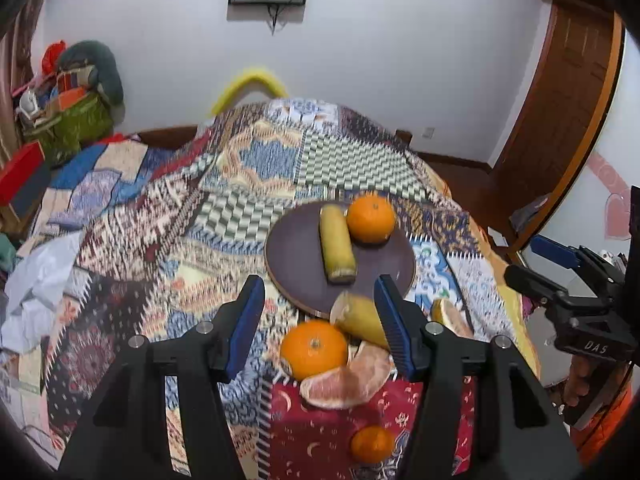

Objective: Organize fruits
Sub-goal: 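Lower the gourd and orange onto the plate and open both tools, then grasp a pink pomelo segment with the right tool while the left tool grasps a large orange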

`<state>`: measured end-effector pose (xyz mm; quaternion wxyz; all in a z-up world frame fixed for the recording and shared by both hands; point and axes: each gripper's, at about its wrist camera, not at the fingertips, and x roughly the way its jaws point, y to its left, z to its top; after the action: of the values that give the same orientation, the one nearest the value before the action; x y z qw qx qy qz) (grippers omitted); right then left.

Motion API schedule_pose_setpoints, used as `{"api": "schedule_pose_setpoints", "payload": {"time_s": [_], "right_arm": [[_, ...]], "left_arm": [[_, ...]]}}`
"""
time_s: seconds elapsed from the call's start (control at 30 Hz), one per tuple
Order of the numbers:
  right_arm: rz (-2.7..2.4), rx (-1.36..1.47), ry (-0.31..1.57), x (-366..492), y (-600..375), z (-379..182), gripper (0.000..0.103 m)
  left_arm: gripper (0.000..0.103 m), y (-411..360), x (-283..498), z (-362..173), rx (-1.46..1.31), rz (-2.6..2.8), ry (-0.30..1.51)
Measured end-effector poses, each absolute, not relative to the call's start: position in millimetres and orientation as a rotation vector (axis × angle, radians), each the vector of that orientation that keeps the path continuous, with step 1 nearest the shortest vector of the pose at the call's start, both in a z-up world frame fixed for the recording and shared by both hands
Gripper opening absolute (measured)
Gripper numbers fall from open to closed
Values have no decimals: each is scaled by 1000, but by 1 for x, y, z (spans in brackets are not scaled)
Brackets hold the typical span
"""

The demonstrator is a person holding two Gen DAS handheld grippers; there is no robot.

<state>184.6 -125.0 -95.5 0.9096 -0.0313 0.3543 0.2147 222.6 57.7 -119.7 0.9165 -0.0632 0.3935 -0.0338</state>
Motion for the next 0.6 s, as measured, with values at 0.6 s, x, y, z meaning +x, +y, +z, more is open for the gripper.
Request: {"api": "schedule_pose_setpoints", "payload": {"time_s": [0.6], "right_arm": [[390,-6,958,165,-142,-178,83]], "left_arm": [[57,58,226,-215,-281,-64,1046]]}}
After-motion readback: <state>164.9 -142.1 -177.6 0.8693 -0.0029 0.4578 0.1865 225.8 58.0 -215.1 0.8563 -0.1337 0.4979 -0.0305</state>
